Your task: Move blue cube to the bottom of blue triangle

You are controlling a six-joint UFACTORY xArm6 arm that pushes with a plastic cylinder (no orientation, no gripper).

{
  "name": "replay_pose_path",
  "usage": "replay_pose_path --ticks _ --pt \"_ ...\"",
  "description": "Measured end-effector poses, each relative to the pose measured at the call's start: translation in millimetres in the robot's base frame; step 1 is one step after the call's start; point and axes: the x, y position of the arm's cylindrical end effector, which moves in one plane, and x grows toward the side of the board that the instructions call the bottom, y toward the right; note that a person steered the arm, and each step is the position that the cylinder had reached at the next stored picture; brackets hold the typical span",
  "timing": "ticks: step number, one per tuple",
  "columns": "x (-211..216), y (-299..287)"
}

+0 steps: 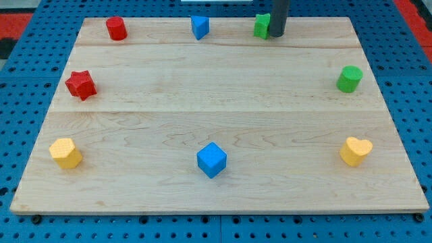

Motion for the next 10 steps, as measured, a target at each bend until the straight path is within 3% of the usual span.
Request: replay_pose_path --ticks 1,2,3,4,6,7,8,10 --pt "36 0" --pt "76 -36" --pt "84 -116" --pt "110 -154" --pt "281 -47" --pt "350 -63" --pt "354 -125" --pt "318 -149"
